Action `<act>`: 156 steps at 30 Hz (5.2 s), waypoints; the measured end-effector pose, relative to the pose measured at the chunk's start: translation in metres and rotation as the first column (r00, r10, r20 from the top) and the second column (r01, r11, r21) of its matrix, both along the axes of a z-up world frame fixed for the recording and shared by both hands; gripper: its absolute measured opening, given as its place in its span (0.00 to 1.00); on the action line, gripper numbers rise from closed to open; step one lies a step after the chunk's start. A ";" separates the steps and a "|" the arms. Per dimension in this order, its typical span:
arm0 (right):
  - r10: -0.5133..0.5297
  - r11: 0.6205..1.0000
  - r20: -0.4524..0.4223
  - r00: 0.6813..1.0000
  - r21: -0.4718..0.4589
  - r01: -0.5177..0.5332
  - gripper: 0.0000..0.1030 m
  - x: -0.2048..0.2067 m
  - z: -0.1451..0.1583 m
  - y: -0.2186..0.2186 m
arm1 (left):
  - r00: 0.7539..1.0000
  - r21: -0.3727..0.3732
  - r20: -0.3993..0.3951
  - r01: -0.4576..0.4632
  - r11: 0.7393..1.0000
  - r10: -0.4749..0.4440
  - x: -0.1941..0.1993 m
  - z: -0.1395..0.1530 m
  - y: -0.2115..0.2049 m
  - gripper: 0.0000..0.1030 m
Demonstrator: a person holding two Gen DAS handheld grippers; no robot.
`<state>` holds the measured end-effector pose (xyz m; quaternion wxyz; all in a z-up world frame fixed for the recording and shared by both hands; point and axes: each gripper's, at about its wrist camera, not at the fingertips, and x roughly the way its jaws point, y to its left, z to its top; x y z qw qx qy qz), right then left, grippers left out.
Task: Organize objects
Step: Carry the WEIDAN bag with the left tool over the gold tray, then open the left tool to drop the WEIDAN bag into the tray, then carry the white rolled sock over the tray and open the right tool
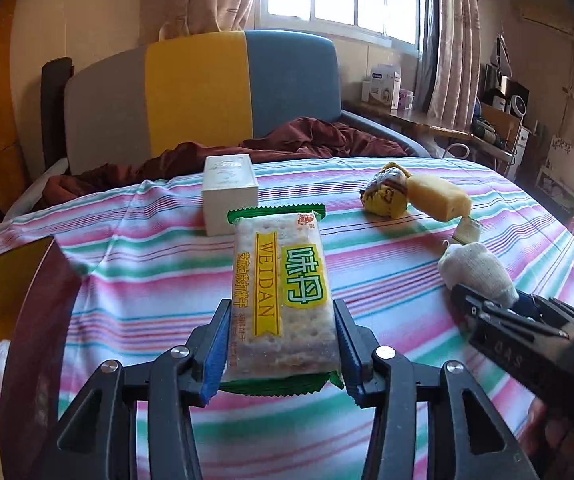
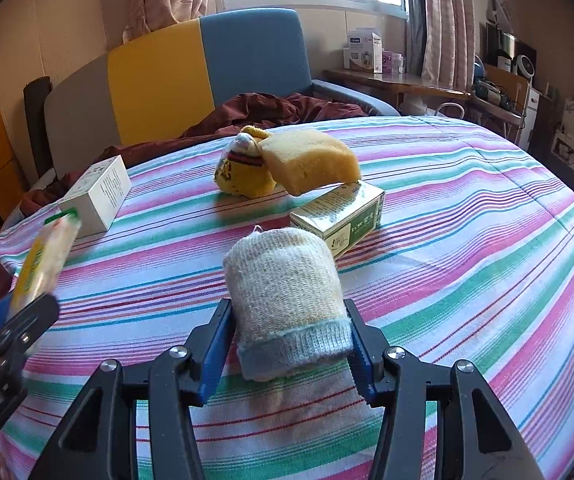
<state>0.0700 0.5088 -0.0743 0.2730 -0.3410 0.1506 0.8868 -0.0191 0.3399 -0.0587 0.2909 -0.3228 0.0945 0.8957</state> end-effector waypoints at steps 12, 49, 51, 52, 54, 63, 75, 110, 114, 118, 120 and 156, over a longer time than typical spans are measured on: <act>0.033 0.995 0.023 0.999 0.095 -0.035 0.51 0.000 0.005 -0.027 | 0.999 0.020 -0.048 0.014 1.000 -0.013 0.036 0.005 -0.037 0.47; 0.139 0.963 0.123 0.983 0.215 -0.163 0.51 -0.011 0.003 -0.092 | 0.955 0.119 0.071 -0.294 0.948 0.287 -0.014 0.040 -0.210 0.47; 0.140 0.964 0.124 0.982 0.210 -0.164 0.51 -0.011 0.003 -0.093 | 0.952 0.117 0.086 -0.302 0.946 0.293 -0.018 0.038 -0.215 0.47; 0.143 0.965 0.122 0.982 0.202 -0.165 0.51 -0.010 0.004 -0.095 | 0.950 0.116 0.092 -0.307 0.945 0.297 -0.020 0.037 -0.218 0.47; 0.154 0.966 0.119 0.981 0.190 -0.175 0.51 -0.009 0.005 -0.098 | 0.945 0.119 0.102 -0.321 0.940 0.310 -0.024 0.036 -0.224 0.47; 0.230 0.962 0.092 0.969 0.132 -0.241 0.51 -0.008 0.007 -0.133 | 0.920 0.089 0.177 -0.369 0.925 0.349 -0.046 0.027 -0.251 0.47; 0.310 0.947 0.024 0.950 0.079 -0.311 0.51 -0.007 0.028 -0.176 | 0.868 0.058 0.311 -0.425 0.903 0.388 -0.086 0.011 -0.277 0.47; 0.452 0.892 -0.049 0.891 0.003 -0.452 0.51 -0.014 0.051 -0.230 | 0.777 0.173 0.244 -0.624 0.762 0.580 -0.054 0.040 -0.345 0.48; 0.501 0.865 -0.065 0.863 0.002 -0.502 0.51 -0.019 0.060 -0.249 | 0.765 0.174 0.260 -0.637 0.751 0.589 -0.054 0.041 -0.351 0.48; 0.562 0.827 -0.061 0.825 0.012 -0.563 0.51 -0.029 0.068 -0.273 | 0.763 0.187 0.256 -0.641 0.744 0.593 -0.053 0.048 -0.355 0.48; 0.595 0.803 -0.061 0.801 0.015 -0.595 0.51 -0.035 0.072 -0.286 | 0.762 0.194 0.245 -0.644 0.740 0.599 -0.053 0.054 -0.358 0.48; 0.697 0.695 -0.115 0.708 -0.133 -0.706 0.75 -0.068 0.066 -0.354 | 0.736 0.277 0.259 -0.677 0.681 0.626 -0.047 0.079 -0.383 0.48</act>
